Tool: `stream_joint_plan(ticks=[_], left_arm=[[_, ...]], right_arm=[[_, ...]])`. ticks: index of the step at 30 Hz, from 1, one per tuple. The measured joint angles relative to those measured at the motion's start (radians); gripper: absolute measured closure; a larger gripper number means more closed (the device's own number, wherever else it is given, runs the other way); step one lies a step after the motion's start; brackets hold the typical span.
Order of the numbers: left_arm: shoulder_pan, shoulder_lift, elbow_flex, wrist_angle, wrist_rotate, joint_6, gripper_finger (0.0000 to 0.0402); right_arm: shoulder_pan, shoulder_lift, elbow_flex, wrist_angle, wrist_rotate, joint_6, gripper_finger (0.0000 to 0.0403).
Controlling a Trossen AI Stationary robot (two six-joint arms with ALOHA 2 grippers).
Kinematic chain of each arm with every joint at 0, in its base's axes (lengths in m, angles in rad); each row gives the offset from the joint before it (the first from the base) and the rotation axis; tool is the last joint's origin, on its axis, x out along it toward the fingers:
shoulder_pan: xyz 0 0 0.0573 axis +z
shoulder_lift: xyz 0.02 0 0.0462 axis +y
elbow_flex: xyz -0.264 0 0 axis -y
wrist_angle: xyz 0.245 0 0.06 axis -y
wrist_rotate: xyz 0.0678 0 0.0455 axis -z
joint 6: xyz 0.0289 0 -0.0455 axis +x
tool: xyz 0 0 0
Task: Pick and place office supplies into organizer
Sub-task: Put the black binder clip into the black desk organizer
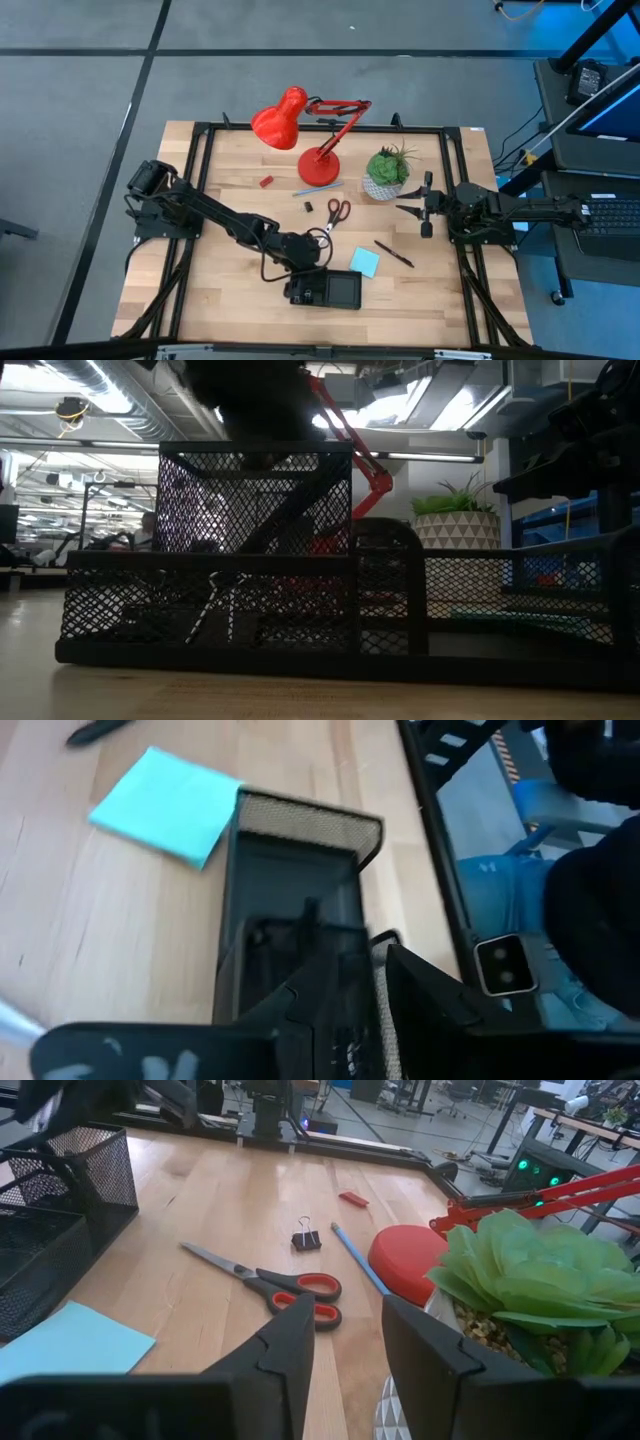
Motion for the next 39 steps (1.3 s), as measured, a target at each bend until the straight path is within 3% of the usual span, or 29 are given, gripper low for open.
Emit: stream_joint_plan(ticks=[7, 11, 16, 24, 30, 35, 39], left_arm=[[0.004, -0.001, 0.064, -0.109, -0.006, 0.015, 0.0319], [0.016, -0.023, 0.11, -0.265, -0.024, 0.029, 0.032], [0.039, -0.07, 0.133, -0.495, -0.138, 0.029, 0.032], [0.108, -0.106, 0.134, -0.698, -0.315, 0.058, 0.032], [0.178, -0.102, 0.134, -0.814, -0.358, 0.091, 0.0308], [0.216, -0.101, 0.134, -0.812, -0.377, 0.224, 0.0275], [0.233, -0.101, 0.134, -0.775, -0.439, 0.428, 0.0249]], right_arm=[[0.0, 0.0, 0.0, -0.001, 0.0, 0.0, 0.028], [0.0, 0.0, 0.0, -0.003, 0.0, 0.0, 0.028], [0.0, 0.0, 0.0, -0.003, 0.0, 0.0, 0.028], [0.0, 0.0, 0.0, -0.003, 0.0, -0.002, 0.028], [0.0, 0.0, 0.0, -0.002, 0.0, -0.004, 0.028], [0.0, 0.0, 0.0, -0.003, 0.0, -0.004, 0.028], [0.0, 0.0, 0.0, -0.009, 0.0, -0.005, 0.028]])
